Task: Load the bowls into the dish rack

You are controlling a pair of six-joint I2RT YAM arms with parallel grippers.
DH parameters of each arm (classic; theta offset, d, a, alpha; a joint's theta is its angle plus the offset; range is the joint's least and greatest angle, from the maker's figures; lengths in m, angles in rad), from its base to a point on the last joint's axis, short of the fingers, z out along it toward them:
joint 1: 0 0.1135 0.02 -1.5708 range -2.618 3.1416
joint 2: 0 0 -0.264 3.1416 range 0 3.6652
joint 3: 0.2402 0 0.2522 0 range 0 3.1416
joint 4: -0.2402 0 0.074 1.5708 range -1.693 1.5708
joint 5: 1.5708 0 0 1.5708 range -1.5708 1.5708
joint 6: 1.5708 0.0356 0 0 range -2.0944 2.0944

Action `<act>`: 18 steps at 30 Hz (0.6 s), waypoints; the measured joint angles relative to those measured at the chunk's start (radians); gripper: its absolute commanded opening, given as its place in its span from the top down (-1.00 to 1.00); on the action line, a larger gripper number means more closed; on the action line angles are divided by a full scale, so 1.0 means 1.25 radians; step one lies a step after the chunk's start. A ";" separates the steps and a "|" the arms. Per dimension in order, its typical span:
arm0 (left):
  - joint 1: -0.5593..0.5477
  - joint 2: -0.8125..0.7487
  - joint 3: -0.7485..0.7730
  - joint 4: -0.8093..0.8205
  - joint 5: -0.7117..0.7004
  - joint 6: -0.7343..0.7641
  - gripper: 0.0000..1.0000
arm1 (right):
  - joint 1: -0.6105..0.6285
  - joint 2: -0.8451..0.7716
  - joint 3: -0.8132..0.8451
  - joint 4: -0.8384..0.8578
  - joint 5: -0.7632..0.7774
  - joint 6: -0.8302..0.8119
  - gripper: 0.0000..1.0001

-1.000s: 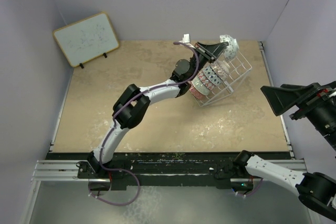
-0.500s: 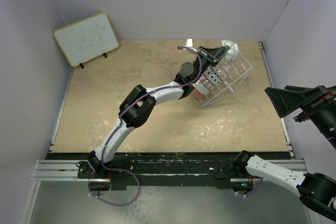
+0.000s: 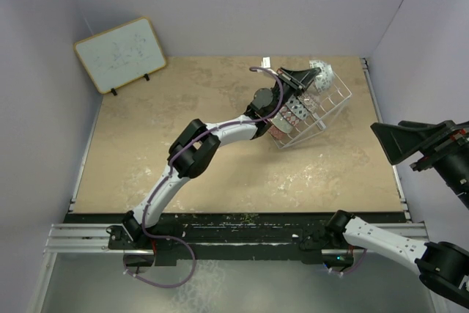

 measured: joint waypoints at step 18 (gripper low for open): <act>-0.005 0.057 0.034 0.000 0.009 -0.030 1.00 | 0.035 -0.017 -0.012 -0.005 0.042 0.007 -1.00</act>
